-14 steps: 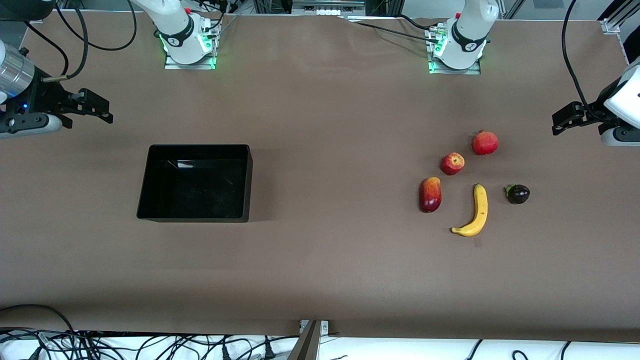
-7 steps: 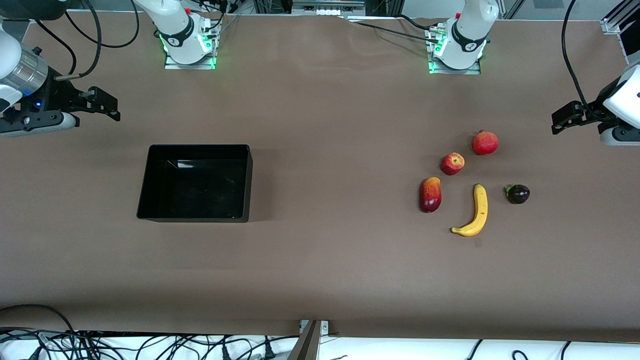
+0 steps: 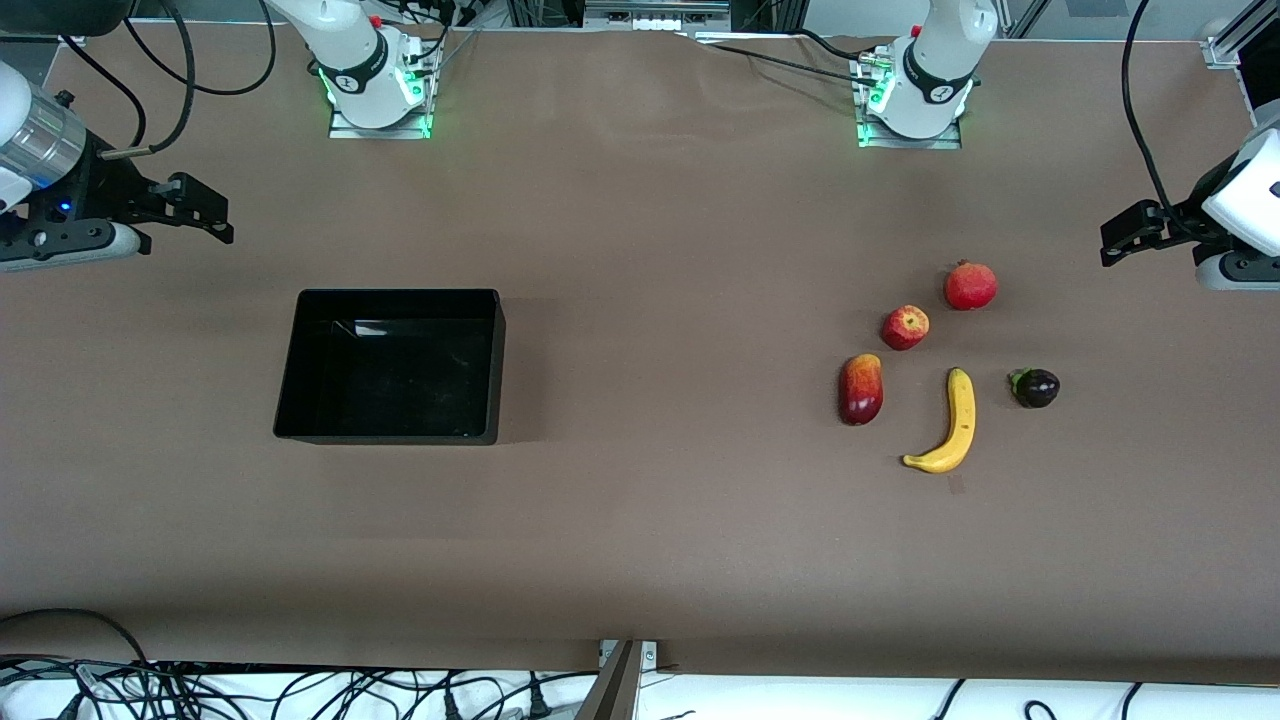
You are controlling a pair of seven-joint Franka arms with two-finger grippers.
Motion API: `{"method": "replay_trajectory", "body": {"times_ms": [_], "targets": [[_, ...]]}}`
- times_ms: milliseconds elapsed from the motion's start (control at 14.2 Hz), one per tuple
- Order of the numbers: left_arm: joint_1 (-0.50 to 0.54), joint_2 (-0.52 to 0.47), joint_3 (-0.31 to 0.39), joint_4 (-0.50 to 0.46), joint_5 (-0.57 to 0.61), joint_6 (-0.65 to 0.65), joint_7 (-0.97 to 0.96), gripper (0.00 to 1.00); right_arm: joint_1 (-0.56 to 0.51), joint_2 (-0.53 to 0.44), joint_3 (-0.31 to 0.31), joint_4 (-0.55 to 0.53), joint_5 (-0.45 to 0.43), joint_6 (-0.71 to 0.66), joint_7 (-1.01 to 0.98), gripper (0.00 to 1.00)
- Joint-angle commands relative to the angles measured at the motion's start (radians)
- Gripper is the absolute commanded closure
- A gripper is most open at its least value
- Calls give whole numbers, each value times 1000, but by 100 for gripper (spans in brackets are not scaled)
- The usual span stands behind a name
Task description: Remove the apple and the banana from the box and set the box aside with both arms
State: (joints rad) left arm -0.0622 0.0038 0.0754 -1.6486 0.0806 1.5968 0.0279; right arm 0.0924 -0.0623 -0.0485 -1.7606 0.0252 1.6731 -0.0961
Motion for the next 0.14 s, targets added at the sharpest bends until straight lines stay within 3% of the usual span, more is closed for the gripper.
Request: {"method": "replay_trajectory", "body": {"times_ms": [0,70], "targets": [[1,7,1,29,4,-26,24,0,-20,9,19,33,-11,-6,-5,0],[2,7,1,27,4,-26,24,0,-20,9,19,35,-11,-6,-7,0]]}}
